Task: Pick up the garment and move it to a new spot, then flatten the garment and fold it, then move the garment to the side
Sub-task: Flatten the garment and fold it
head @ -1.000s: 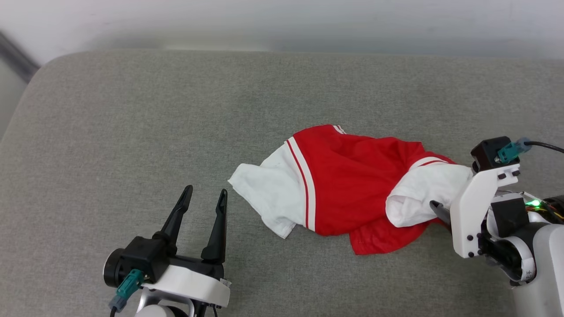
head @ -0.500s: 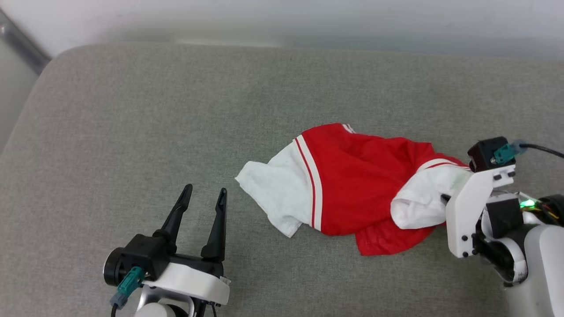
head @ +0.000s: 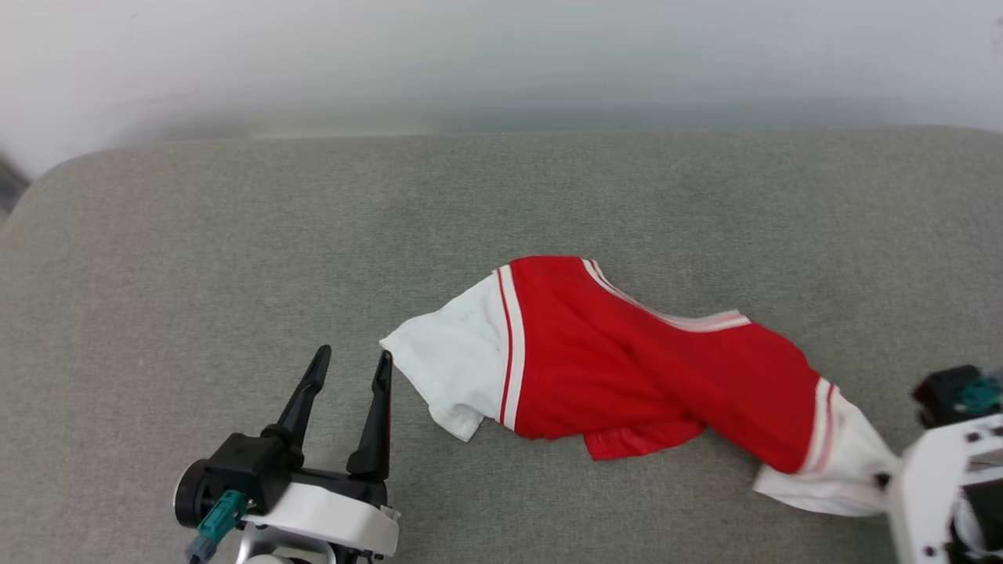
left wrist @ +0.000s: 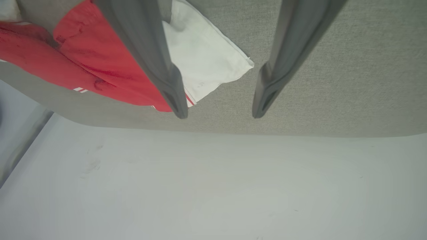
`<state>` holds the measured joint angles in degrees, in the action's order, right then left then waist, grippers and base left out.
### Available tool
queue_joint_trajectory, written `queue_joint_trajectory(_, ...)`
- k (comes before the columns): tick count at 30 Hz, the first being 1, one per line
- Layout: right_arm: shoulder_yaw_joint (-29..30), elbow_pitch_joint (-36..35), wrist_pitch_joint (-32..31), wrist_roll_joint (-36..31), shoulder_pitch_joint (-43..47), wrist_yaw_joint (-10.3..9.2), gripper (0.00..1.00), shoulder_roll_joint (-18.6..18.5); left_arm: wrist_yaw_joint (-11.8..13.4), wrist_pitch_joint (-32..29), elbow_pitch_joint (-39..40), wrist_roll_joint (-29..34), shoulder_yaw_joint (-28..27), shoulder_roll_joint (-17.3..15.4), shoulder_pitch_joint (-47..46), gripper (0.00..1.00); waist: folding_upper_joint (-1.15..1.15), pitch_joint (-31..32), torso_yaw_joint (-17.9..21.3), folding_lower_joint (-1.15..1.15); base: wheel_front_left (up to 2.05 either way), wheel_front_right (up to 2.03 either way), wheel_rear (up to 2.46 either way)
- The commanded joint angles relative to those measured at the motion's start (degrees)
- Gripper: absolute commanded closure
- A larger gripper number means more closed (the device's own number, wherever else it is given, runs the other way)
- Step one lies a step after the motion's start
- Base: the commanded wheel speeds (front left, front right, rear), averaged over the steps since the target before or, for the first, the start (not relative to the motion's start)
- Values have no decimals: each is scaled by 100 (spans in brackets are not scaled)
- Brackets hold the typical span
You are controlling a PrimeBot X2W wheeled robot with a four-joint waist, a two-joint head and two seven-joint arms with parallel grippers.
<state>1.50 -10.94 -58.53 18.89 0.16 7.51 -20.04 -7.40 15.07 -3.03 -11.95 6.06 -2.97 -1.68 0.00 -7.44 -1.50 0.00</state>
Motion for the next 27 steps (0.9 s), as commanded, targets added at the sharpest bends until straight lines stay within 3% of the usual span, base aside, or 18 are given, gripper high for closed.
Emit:
queue_joint_trajectory(1, 93, 49, -6, 30, 63, -4, 100, -153, -7, 15, 28, -1, -37, 2, -7, 0, 0, -15, 42, 0, 0, 0, 0)
queue_joint_trajectory(7, 192, 672, 376, -293, -30, -4, 100, -696, -7, 15, 47, 2, -15, -10, -117, 0, 0, -118, 87, 0, 0, 0, 0)
queue_joint_trajectory(12, 22, 1419, 844, -563, -327, -4, 100, -883, -7, 15, 12, -16, 13, -21, -204, 0, 0, -186, 38, 0, 0, 0, 0)
queue_joint_trajectory(13, -5, 1570, 942, -591, -407, -4, 96, -889, -7, 15, 7, -18, 18, -25, -217, 0, 0, -195, 28, 0, 0, 0, 0)
queue_joint_trajectory(15, -45, 1837, 1135, -656, -539, -5, 13, -907, -8, 15, -5, -26, 15, -28, -218, 0, 0, -191, 13, 0, 0, 0, 0)
queue_joint_trajectory(16, -34, 1995, 1210, -707, -581, -5, 0, -929, -7, 15, -15, -26, 15, -29, -209, 0, 0, -179, 7, 0, 0, 0, 0)
queue_joint_trajectory(21, 8, 2216, 1700, -950, -809, -5, 0, -844, -7, 15, -28, -64, -58, -27, -163, 0, 0, -66, 35, 0, 0, 0, 0)
queue_joint_trajectory(27, 383, 1711, 2097, -983, -794, -5, 0, -438, -7, 15, 31, -37, -196, -23, -70, 0, 0, 142, 172, 0, 0, 0, 0)
